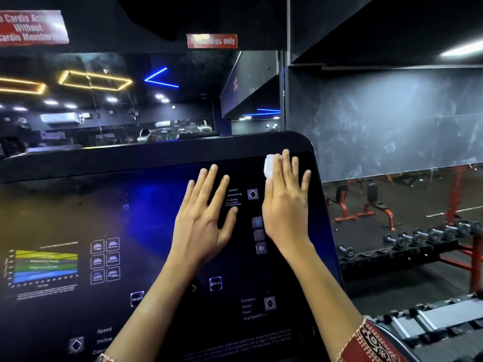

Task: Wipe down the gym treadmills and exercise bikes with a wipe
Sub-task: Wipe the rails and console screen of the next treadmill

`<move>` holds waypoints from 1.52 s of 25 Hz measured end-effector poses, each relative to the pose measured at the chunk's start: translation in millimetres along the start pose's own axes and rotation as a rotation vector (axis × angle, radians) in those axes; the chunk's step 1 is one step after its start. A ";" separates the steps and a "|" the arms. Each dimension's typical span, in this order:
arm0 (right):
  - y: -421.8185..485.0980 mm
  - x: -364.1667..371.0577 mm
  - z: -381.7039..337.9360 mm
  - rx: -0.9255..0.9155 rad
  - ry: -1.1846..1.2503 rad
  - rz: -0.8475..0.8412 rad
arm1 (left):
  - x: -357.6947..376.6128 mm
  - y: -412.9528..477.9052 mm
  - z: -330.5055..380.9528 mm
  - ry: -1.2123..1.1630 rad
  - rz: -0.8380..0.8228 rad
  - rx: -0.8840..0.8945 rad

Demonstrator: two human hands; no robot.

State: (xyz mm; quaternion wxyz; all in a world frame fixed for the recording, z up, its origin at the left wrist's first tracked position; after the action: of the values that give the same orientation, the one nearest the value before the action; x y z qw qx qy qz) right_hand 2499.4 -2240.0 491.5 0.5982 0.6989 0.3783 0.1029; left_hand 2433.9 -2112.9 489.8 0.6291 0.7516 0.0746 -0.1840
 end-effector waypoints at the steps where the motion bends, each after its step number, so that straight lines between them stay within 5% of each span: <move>1: 1.5 1.2 -4.8 -0.011 0.010 -0.006 | -2.8 2.0 -5.1 0.004 0.003 -0.014; 10: -2.8 19.8 -60.9 -0.265 0.051 -0.040 | -5.4 2.4 -30.7 0.035 -0.036 -0.044; 13: -13.3 9.9 -35.8 -0.104 0.079 -0.033 | -6.8 2.5 -29.5 0.047 -0.016 -0.043; 17: -44.4 5.2 -33.1 -0.181 0.051 -0.042 | -6.9 1.0 -28.3 0.048 0.001 -0.046; 20: -57.2 1.8 -18.2 -0.007 0.091 -0.010 | -7.0 0.6 -27.1 0.063 0.007 -0.046; 24: -51.3 14.2 -57.2 -0.230 0.048 -0.063 | -7.9 0.7 -29.0 0.058 0.006 -0.050; 28: 1.1 15.7 -47.6 -0.059 0.026 -0.014 | -11.0 2.4 -37.3 0.058 -0.010 -0.079; 31: 2.5 29.6 -79.7 -0.226 0.048 -0.051 | -14.7 5.4 -48.0 0.060 -0.026 -0.089; 35: 23.3 26.2 -66.1 -0.016 0.075 0.001 | -23.4 5.6 -63.7 0.083 -0.040 -0.090; 38: 21.0 33.9 -101.4 -0.133 0.060 -0.027 | -29.3 2.5 -72.6 0.080 -0.044 -0.088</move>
State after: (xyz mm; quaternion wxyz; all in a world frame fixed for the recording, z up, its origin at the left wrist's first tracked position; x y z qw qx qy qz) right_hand 2470.9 -2140.9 526.9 0.6331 0.6490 0.3979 0.1406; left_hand 2421.1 -2039.2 513.2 0.6539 0.7281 0.1241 -0.1640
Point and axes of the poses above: each hand's wrist, its own y-axis towards the middle knuckle, its own x-axis out of the palm, z = x × y, the point moved 10 cm from there along y, towards the middle knuckle, and after that the axes turned 2 degrees about -z, right-handed, at the moved point
